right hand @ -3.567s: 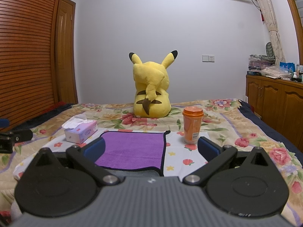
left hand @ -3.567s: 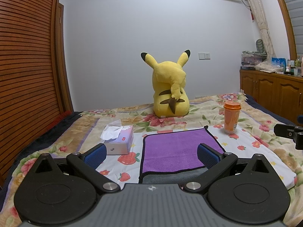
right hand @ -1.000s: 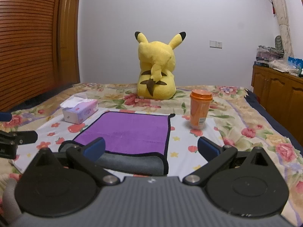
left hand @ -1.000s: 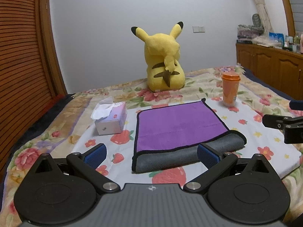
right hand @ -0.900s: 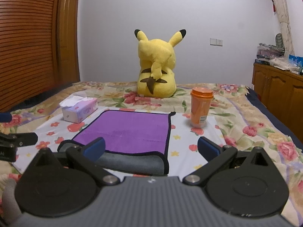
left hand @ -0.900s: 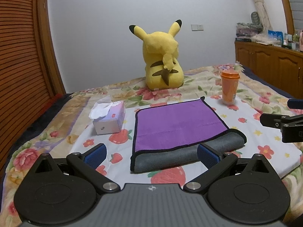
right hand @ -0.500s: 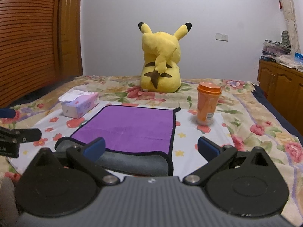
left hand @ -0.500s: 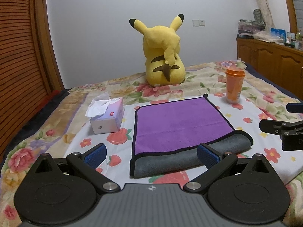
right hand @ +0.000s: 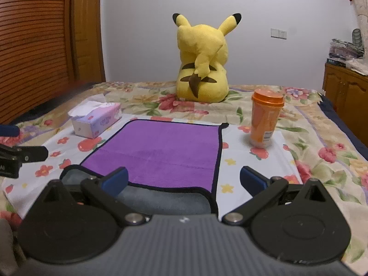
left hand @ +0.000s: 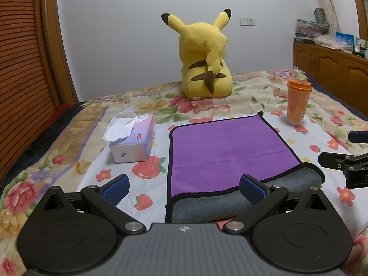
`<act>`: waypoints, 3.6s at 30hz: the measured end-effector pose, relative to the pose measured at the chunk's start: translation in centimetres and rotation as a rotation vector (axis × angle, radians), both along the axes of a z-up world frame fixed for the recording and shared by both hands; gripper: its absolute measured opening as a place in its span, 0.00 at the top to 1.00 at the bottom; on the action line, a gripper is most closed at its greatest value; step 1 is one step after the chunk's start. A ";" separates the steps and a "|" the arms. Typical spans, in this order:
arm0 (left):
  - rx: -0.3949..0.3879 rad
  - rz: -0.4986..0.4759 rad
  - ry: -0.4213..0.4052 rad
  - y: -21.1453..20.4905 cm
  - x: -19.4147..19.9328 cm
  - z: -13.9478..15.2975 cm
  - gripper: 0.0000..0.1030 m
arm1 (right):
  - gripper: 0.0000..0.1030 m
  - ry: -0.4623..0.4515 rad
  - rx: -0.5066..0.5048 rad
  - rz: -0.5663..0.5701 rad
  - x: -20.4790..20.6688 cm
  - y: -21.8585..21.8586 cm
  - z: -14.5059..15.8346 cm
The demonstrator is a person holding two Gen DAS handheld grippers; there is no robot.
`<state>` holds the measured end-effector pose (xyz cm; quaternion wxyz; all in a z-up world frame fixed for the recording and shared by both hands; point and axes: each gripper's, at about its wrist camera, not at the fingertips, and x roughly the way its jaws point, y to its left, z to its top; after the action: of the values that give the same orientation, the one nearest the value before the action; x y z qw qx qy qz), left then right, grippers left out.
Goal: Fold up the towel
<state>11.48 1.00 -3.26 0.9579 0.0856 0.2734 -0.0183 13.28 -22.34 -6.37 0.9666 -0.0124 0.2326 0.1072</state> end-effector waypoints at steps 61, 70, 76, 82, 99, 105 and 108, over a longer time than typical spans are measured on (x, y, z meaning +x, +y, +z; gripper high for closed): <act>-0.124 -0.046 0.371 3.6 9.6 -7.4 0.74 | 0.37 0.332 0.013 0.114 7.6 -0.1 -5.2; -0.122 -0.065 0.365 3.4 9.4 -7.2 0.80 | 0.70 0.348 -0.013 0.114 8.0 -0.7 -5.2; -0.132 -0.076 0.350 3.4 9.3 -7.0 0.91 | 0.81 0.367 -0.024 0.117 8.2 -1.1 -5.4; -0.138 -0.095 0.306 3.1 8.9 -6.1 0.91 | 0.95 0.369 -0.015 0.124 8.1 -1.3 -5.4; -0.197 -0.145 0.092 2.5 6.8 -1.1 0.92 | 0.96 0.235 0.062 0.131 8.1 -2.6 -2.4; -0.201 -0.139 0.062 2.6 7.0 -0.7 0.92 | 0.96 0.189 0.068 0.134 8.2 -3.0 -1.7; -0.204 -0.135 0.055 2.8 7.4 -0.7 0.92 | 0.96 0.173 0.064 0.135 8.4 -3.0 -1.5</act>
<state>18.84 3.75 -3.98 0.9504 0.0056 0.2898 -0.1126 21.68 -25.37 -7.85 0.9334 0.0123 0.3100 0.1801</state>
